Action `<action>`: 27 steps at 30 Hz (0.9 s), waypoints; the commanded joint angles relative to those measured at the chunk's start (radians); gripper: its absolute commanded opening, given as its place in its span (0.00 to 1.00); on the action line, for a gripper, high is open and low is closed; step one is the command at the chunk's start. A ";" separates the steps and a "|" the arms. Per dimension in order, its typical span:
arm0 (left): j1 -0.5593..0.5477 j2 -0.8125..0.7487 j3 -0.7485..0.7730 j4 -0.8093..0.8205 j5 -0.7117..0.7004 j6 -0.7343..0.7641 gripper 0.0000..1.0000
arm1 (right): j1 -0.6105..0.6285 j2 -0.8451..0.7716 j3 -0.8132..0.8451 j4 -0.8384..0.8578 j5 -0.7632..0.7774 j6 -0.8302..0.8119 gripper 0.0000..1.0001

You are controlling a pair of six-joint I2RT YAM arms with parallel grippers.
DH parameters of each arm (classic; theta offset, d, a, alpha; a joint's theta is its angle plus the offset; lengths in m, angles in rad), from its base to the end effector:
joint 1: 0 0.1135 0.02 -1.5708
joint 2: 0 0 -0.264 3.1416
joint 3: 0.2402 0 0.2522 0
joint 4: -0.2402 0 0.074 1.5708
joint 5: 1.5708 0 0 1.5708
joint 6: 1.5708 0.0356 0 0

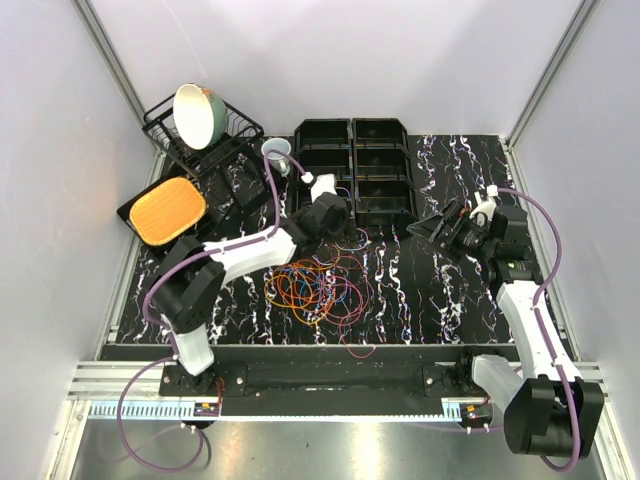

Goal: Untangle the cables

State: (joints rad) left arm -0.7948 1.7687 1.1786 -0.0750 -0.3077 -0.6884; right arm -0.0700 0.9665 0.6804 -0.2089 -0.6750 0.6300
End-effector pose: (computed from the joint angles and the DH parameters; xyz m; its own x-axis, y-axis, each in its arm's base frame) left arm 0.2835 -0.2735 0.2193 -0.6599 -0.1920 -0.7264 0.1218 0.9267 -0.3555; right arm 0.2125 0.0074 0.2708 -0.6739 0.5083 -0.5362 -0.1199 0.6408 0.7583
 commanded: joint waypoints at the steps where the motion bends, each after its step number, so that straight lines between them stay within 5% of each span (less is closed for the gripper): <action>1: -0.001 0.054 0.082 0.029 -0.074 0.023 0.75 | 0.015 -0.018 0.024 0.002 -0.015 0.000 1.00; 13: 0.006 0.173 0.208 -0.120 -0.183 -0.008 0.58 | 0.018 -0.063 0.010 -0.024 0.000 -0.004 1.00; 16: 0.011 0.186 0.197 -0.103 -0.173 -0.008 0.42 | 0.018 -0.074 0.005 -0.030 0.003 0.002 1.00; 18: 0.011 0.190 0.204 -0.094 -0.168 0.010 0.15 | 0.018 -0.083 0.004 -0.030 0.005 0.010 0.99; 20: 0.011 0.186 0.237 -0.124 -0.128 0.039 0.00 | 0.018 -0.087 0.002 -0.029 0.003 0.019 0.99; 27: -0.037 -0.131 0.406 -0.360 -0.064 0.098 0.00 | 0.019 -0.147 0.065 -0.037 -0.006 0.086 0.96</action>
State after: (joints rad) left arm -0.8074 1.8950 1.4193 -0.3244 -0.4065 -0.6292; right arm -0.0586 0.8684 0.6804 -0.2527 -0.6724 0.6601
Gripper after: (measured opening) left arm 0.012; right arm 0.962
